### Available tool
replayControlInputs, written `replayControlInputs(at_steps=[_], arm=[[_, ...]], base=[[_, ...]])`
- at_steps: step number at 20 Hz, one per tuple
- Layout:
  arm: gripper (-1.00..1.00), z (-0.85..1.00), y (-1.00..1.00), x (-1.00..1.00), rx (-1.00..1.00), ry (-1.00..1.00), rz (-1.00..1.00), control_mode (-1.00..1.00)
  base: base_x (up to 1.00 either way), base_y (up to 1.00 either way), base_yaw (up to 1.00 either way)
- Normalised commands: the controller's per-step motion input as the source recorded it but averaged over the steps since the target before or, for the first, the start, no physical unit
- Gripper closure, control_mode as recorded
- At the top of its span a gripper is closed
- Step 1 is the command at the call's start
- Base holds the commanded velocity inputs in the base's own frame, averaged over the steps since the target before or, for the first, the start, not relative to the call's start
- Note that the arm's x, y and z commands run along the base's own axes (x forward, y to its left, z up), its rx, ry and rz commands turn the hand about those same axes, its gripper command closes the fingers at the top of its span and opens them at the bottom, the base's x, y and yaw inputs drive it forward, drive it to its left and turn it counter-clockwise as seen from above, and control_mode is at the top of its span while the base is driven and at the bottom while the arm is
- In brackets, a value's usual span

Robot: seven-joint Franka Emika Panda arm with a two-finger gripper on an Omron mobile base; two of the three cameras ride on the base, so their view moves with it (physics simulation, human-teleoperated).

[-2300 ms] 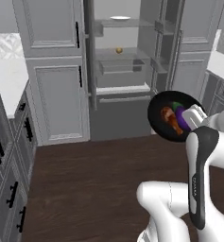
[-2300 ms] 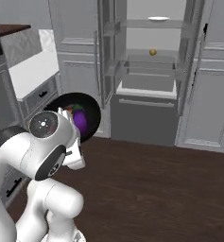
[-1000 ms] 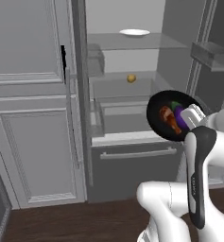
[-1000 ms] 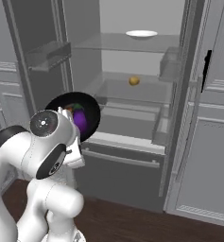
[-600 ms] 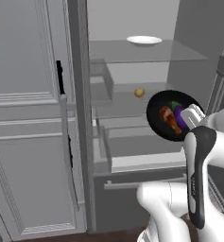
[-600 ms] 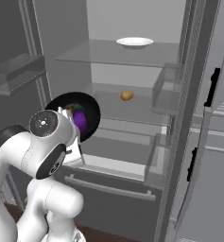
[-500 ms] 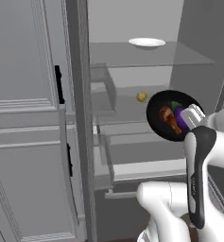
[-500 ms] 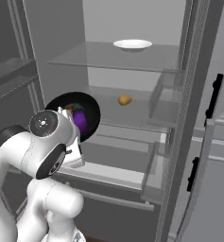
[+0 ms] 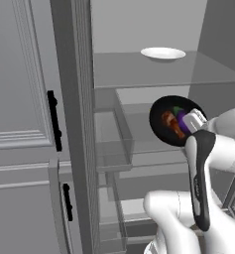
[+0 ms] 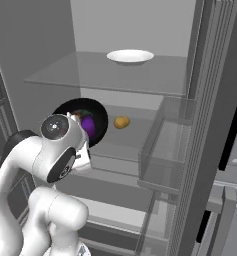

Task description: Pick the chicken drumstick and eggplant from their plates and place them in the bowl. Then put the bowl in the fridge.

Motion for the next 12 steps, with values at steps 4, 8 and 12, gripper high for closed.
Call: replayControlInputs(at_steps=[4,8,12], arm=[[1.0,-0.56,0.15,0.79,-0.01,0.02,0.0,-1.0],[1.0,-0.5,0.16,0.95,0.0,0.0,0.0,-1.0],[1.0,-0.24,0.06,0.99,0.0,0.12,0.0,-1.0]], base=[[0.0,0.0,0.0],[0.0,0.0,0.0],[0.0,0.0,0.0]])
